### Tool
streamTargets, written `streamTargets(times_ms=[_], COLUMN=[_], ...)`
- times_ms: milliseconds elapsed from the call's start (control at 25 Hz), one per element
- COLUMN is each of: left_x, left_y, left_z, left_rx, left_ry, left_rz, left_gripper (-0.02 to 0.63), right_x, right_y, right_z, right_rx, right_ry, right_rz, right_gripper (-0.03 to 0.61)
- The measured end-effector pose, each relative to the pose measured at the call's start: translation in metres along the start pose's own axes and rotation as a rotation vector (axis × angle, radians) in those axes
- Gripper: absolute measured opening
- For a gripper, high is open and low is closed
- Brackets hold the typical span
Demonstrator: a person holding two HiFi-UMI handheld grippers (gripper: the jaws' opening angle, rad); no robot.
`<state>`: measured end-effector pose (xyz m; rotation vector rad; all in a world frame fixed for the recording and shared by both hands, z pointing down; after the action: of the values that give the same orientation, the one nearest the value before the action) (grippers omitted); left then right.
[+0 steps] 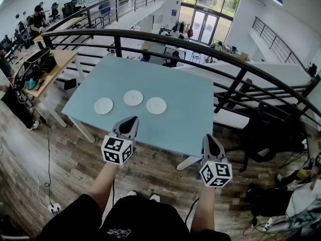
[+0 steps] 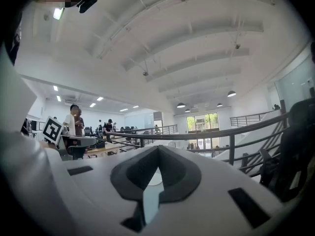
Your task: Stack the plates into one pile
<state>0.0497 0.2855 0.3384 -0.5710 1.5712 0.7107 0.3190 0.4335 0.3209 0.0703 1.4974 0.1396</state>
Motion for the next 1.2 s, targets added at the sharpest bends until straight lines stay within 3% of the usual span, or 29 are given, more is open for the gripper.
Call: streamTargets(times_ms=[800,1200], left_x=[-0.019,-0.019], left_y=[0.024,0.035], left_z=[0.029,0.012], left_rx=[0.037,0.066], left_ry=[-0.011,-0.028], left_rz=[-0.022,-0.037], left_gripper=[0.008,0.008], right_x=[-0.020,-0.027], right_y=[0.026,0.008], right_z=[0.018,-0.001], right_rx=[0.034,0.078], right_ry=[-0.086,-0.108], right_rz=[0.013,0.005], right_gripper=[0.006,0.006])
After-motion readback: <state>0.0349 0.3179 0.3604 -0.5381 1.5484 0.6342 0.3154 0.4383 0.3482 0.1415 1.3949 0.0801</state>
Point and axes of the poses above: the fingertips, and each gripper's own axes: y backward along the fingers, z to its right, x out of its top, the point moved 3 cm from there along y, backward along the fingers, and after that the axes turned 12 degrees about z, right-handed, at the moved point
